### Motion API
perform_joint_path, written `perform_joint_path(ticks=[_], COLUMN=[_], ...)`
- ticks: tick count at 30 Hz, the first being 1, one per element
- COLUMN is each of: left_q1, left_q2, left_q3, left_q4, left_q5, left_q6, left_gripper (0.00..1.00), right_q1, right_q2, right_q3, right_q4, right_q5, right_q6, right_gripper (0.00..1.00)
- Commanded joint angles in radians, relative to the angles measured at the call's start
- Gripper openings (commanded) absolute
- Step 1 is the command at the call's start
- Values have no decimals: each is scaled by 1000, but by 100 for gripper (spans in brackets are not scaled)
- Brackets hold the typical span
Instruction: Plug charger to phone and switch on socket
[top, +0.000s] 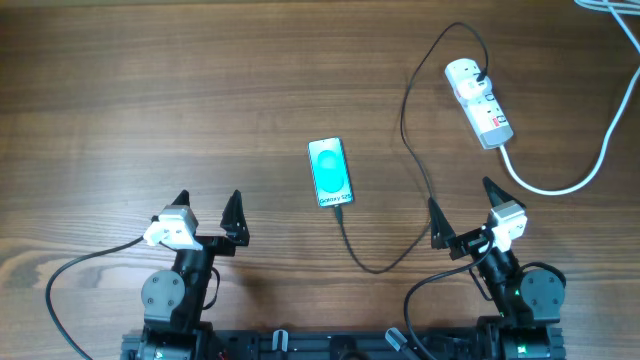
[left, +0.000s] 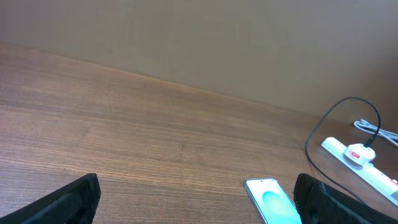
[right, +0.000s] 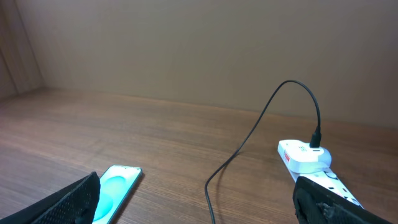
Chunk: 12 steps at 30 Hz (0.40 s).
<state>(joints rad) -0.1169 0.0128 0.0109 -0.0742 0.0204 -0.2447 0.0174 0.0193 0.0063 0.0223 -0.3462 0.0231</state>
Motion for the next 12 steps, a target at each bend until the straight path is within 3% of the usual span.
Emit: perform_joint_path(ticks=[1, 12], left_q1=[-4, -4], left_q2=[-6, -6], left_q3=[-5, -5], left_q4=[-2, -2], left_q5=[1, 1], left_q6=[3, 2], left_gripper=[100, 100], right_q1=[5, 5], right_q2=[-12, -12], right_q3=[-1, -1], right_q4=[5, 5], right_q5=[3, 3], right_q6=[13, 13], right_gripper=[100, 100])
